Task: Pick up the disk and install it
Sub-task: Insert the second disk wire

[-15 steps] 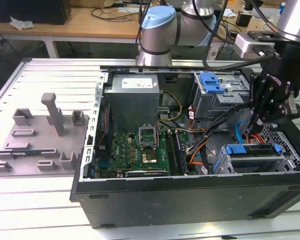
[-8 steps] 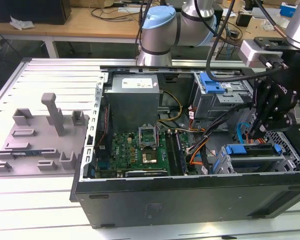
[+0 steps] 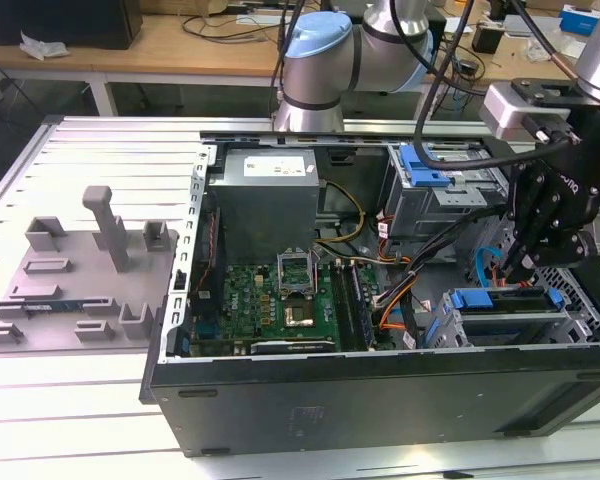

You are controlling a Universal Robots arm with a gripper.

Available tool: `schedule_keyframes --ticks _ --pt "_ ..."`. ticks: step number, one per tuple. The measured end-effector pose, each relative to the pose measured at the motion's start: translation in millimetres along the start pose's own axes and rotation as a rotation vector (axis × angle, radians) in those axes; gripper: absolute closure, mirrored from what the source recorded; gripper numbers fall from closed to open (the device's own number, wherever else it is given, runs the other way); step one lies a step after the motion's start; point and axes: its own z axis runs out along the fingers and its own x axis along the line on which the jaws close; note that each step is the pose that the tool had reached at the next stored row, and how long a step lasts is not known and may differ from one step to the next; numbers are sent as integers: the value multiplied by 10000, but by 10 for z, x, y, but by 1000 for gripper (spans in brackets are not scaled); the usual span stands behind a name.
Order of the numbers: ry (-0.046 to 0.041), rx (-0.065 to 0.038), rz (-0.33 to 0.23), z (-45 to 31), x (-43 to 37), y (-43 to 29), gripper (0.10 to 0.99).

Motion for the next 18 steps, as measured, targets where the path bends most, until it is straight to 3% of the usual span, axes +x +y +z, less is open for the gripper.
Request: schedule_keyframes --ticks 18 --pt "1 -14 1 81 45 -5 925"
